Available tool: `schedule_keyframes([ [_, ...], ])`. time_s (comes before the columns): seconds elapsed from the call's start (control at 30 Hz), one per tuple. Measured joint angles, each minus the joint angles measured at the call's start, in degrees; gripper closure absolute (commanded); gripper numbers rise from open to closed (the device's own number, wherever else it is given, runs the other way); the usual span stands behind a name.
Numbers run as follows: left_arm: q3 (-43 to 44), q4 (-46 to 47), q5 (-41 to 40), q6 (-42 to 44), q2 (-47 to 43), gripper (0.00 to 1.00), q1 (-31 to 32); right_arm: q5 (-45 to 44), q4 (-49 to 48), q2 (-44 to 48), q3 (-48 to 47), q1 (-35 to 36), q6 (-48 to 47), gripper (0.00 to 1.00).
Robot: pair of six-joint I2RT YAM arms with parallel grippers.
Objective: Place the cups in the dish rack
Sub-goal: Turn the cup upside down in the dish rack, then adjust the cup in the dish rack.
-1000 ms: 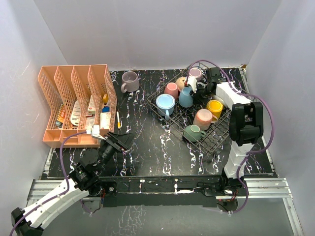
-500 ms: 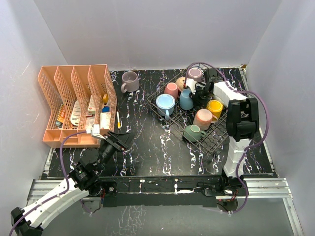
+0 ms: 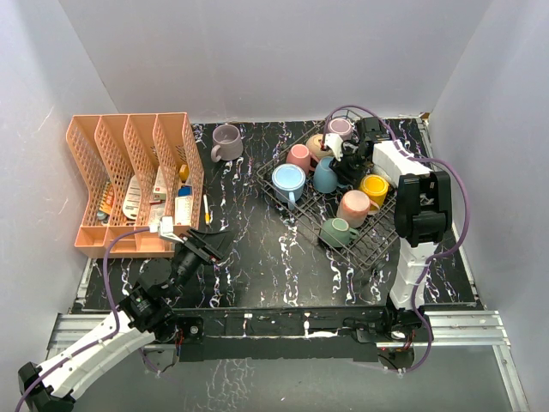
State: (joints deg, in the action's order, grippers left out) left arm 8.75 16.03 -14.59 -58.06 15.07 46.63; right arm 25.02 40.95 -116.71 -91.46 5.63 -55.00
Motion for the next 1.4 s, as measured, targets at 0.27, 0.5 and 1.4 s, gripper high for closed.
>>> schedule_keyframes([
  [0.27, 0.2, -1.1, -0.1, 0.1, -0.5, 0.15, 0.0, -1.4, -1.1, 2.4, 0.0, 0.0, 3.7, 0.60],
  [0.5, 0.8, -1.4, -0.1, 0.2, -0.5, 0.15, 0.0, -4.2, -3.5, 6.0, 0.1, 0.5, 5.9, 0.60],
  [1.4, 1.8, -4.5, -1.0, 0.5, -2.4, 0.16, 0.0, 5.6, -1.7, 13.6, 1.4, -1.2, 8.1, 0.60],
])
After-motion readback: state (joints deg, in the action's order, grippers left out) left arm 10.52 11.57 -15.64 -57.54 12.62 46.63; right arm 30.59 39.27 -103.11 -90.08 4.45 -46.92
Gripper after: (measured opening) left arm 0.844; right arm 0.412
